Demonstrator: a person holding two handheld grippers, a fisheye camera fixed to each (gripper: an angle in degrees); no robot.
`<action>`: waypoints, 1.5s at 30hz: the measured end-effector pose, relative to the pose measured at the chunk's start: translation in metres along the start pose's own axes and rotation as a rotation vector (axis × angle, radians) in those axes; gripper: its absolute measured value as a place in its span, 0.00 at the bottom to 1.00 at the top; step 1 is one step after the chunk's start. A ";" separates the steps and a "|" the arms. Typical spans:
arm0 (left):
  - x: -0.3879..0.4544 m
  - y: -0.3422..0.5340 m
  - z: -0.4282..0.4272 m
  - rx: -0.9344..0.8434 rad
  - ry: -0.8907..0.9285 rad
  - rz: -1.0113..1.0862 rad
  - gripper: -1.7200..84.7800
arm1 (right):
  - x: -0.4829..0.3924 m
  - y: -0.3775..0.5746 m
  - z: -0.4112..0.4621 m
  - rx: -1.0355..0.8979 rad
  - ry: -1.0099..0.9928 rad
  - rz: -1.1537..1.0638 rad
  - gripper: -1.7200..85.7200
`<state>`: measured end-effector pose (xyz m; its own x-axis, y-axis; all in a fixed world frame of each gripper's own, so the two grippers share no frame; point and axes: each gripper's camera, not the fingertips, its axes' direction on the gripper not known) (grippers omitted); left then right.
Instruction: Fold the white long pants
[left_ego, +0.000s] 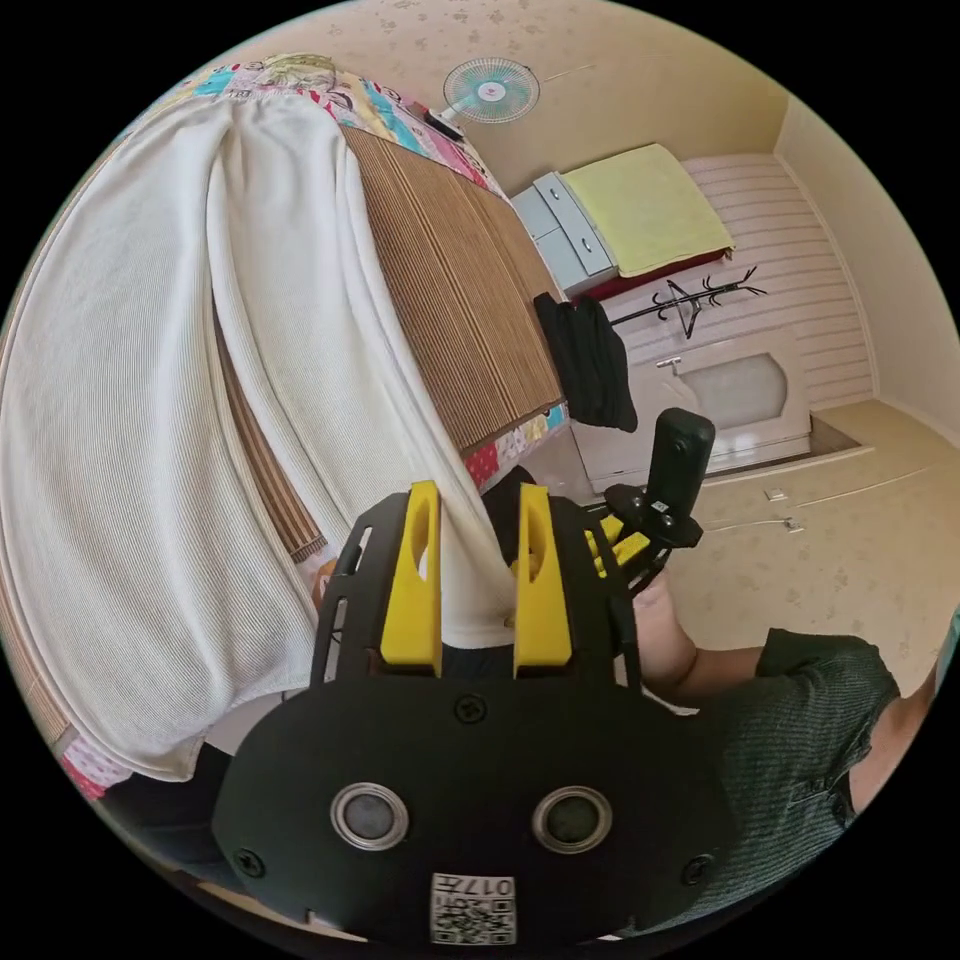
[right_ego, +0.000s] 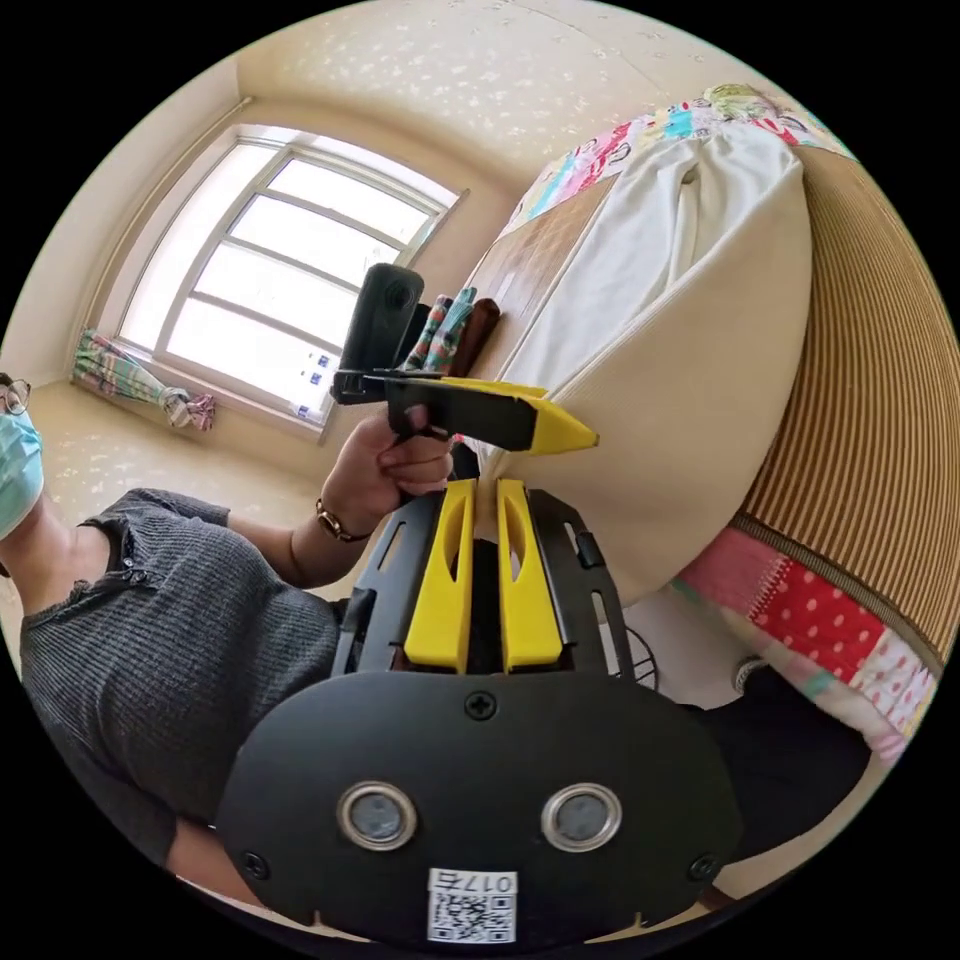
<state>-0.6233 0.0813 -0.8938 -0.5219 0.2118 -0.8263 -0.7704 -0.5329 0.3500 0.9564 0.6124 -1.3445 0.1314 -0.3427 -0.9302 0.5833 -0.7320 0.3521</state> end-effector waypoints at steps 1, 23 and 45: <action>-0.003 0.002 -0.001 -0.008 -0.011 0.024 0.08 | 0.007 -0.005 0.007 -0.066 -0.008 -0.013 0.07; -0.071 0.023 -0.035 0.158 0.207 -0.105 0.06 | 0.531 -0.417 -0.120 0.493 0.073 0.557 0.14; -0.119 0.154 -0.135 0.346 -0.130 -0.418 0.07 | 0.258 -0.525 0.187 0.308 0.429 -0.027 0.09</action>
<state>-0.6299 -0.1364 -0.8012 -0.1697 0.4589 -0.8722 -0.9855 -0.0859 0.1465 0.5344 0.7984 -1.7497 0.4731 -0.0966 -0.8757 0.3367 -0.8987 0.2810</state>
